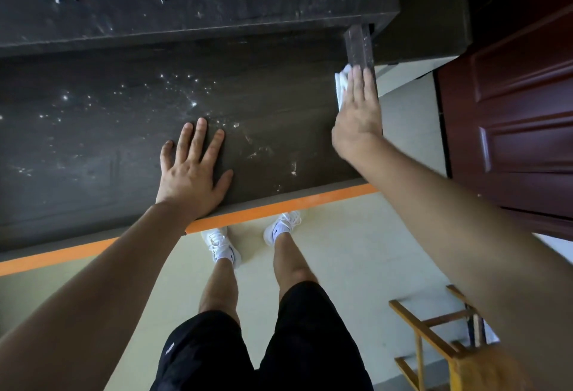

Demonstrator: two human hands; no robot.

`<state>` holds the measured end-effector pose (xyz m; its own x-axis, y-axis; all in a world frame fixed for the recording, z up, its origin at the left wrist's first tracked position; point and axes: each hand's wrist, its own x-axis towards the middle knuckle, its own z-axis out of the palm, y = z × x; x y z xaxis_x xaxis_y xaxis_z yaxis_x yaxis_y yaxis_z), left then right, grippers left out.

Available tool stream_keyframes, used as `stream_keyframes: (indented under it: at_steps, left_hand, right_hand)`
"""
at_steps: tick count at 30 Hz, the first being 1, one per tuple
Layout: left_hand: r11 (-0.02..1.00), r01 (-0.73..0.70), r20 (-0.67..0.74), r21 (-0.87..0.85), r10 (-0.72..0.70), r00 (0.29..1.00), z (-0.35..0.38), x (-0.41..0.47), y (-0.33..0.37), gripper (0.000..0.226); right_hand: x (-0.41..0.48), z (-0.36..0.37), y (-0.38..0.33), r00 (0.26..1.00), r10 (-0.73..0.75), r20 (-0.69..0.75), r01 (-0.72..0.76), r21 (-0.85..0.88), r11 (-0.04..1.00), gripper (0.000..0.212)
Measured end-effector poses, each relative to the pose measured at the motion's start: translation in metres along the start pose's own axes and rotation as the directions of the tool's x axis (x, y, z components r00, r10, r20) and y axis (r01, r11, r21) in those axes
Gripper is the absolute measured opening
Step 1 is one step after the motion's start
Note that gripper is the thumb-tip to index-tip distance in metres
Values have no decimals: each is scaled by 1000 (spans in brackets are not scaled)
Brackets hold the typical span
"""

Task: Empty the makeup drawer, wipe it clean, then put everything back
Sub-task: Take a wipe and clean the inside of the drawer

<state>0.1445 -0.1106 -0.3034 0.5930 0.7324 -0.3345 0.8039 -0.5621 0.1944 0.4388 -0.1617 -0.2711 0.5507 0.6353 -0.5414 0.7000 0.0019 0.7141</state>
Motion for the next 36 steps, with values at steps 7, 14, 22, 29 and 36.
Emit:
stream_keyframes:
  at_steps: [7, 14, 22, 29, 36]
  left_hand:
    - [1000, 2, 9, -13, -2, 1000, -1, 1, 1, 77]
    - [1000, 3, 7, -26, -2, 1000, -1, 1, 1, 77]
    - [999, 3, 33, -34, -2, 999, -3, 0, 2, 77]
    - [1000, 6, 20, -30, -5, 1000, -4, 4, 3, 77]
    - [999, 3, 33, -51, -1, 999, -2, -1, 2, 78]
  right_hand:
    - [-26, 2, -2, 998, -34, -50, 43, 203, 978, 75]
    - [34, -33, 19, 983, 4, -185, 46, 266, 963, 73]
    - [-51, 5, -13, 936, -262, -236, 352, 595, 722, 76]
    - [23, -40, 13, 988, -115, -106, 156, 736, 658, 67]
    - [-35, 8, -4, 959, -240, -148, 275, 682, 677, 99]
